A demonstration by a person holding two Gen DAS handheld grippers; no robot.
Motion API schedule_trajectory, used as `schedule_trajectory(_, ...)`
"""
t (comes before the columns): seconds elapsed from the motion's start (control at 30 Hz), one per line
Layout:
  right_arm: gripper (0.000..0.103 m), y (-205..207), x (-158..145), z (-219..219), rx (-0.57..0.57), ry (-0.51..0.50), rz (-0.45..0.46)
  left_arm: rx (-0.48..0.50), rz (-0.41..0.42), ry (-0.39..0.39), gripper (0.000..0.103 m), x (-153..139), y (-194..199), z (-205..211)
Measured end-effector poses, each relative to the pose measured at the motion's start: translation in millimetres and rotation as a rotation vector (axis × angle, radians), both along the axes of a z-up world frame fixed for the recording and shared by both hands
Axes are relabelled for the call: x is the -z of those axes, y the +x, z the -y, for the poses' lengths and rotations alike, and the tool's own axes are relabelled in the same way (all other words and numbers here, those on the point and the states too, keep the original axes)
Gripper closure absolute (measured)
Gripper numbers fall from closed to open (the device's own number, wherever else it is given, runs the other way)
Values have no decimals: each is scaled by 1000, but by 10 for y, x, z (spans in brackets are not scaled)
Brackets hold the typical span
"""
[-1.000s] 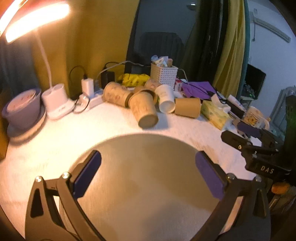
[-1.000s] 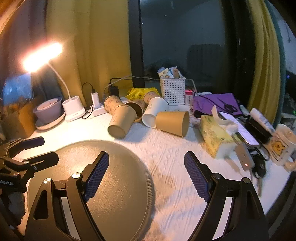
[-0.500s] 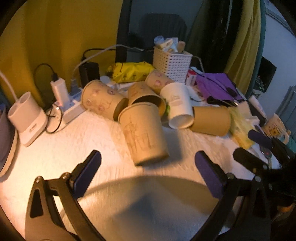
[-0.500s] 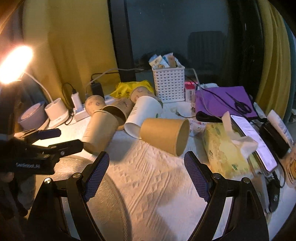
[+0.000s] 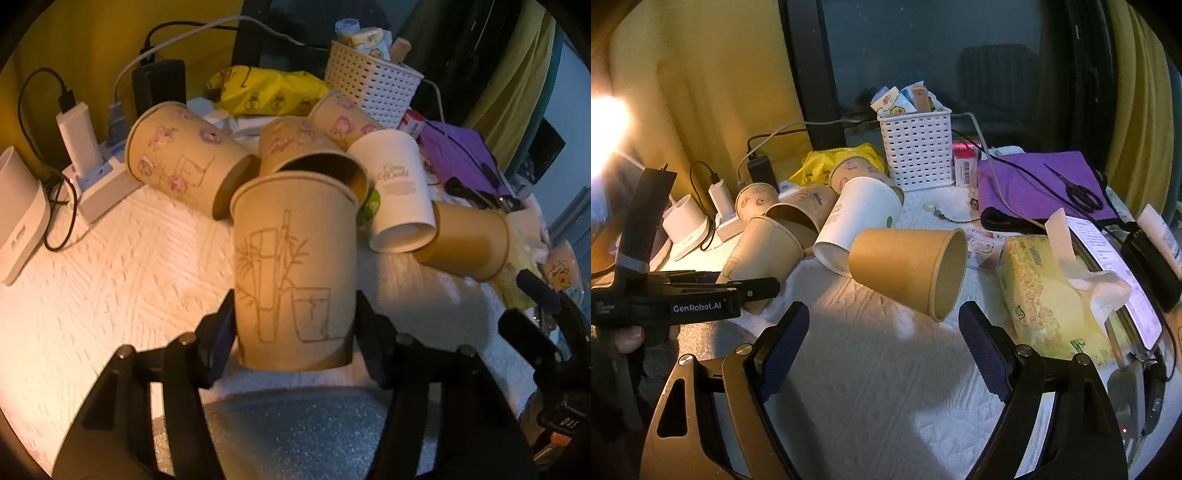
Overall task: Flip cup upright
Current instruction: 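Lift the tan cup with the left gripper and carry it toward the right gripper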
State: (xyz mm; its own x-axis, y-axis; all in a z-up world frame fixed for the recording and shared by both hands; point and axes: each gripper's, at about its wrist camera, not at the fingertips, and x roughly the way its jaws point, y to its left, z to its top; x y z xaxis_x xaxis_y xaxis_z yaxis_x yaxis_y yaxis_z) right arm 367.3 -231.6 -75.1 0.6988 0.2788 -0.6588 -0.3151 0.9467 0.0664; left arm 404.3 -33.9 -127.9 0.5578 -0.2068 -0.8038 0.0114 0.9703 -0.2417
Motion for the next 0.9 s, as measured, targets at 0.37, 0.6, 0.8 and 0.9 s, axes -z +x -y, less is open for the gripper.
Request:
schedule_trajectory(0.37, 17, -551, -297, -215, -8, -22, 65, 41, 104, -23, 45, -343, -686, -111)
schedule_trajectory(0.6, 17, -1040, -419, -365, -13, -35, 103, 75, 162, -13, 45, -498, -1285, -161)
schedule_trajectory(0.8, 17, -1439, -457, -428, 5, -31, 129, 125, 224, 40, 45, -531, -1815, -168)
schedule_trajectory(0.9, 17, -1682, -455, -461, 11, -23, 134, 145, 255, 52, 45, -520, -2044, -181)
